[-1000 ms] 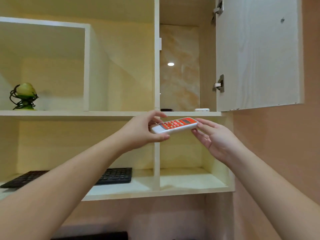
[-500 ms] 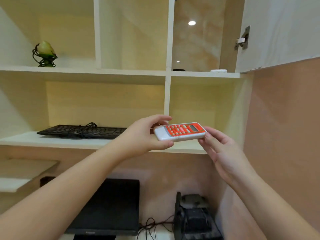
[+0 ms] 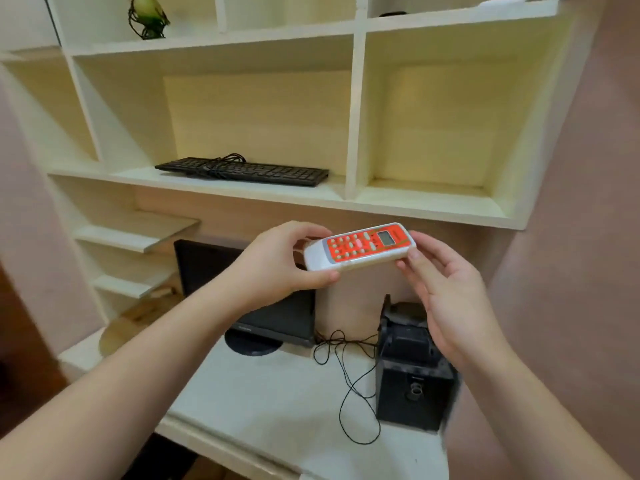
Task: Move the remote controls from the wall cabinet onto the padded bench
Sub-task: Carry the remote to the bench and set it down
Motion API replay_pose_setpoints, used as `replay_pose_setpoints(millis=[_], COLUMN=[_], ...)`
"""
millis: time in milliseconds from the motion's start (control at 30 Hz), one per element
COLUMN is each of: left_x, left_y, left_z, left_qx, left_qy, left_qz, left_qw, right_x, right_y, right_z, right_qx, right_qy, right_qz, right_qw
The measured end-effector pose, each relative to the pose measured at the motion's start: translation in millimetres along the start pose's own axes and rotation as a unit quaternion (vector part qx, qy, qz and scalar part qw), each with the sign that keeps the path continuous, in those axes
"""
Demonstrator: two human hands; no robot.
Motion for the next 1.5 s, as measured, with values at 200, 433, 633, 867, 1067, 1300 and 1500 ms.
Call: replay_pose_setpoints(millis=[200, 433, 633, 867, 1067, 1300, 1500], left_x=[-35, -81, -127, -171, -182, -167, -142], left_y=[56, 137, 240, 391, 550, 714, 814], left_z=[-2, -12, -33, -75, -113, -141, -158], left_qx=[0.005, -0.014, -0.011, -0.005, 0.04, 0.087, 0.126], left_qy=[-0.011, -0.035, -0.046, -0.098, -0.11, -0.123, -0.13], left_qz=[-0.08, -0.159, -0.241, -0.332, -0.417, -0.521, -0.592], left_qw=[0.997, 0.987, 0.969, 0.938, 0.901, 0.84, 0.785], right_x=[41, 92, 140, 194, 212, 218, 218], right_y=[31, 90, 163, 284, 404, 537, 625], right_z=[30, 72, 127, 213, 297, 364, 410], right_qx=[-0.046, -0.098, -0.157, -0.222, -0.297, -0.412, -0.496], right_qy=[-0.008, 0.013, 0.028, 0.006, -0.012, 0.023, 0.001], right_qz=[0.046, 0.13, 0.205, 0.307, 0.353, 0.391, 0.428], right_qw=[0.998, 0.987, 0.966, 0.926, 0.887, 0.823, 0.755])
Point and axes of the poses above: each hand's wrist, its own y-axis away from the middle knuckle, its own z-axis out of the palm, x = y × z, the point moved 10 cm from there along -y, towards the middle knuckle, and after that the axes turned 12 degrees about -y, right-handed, at the moved point
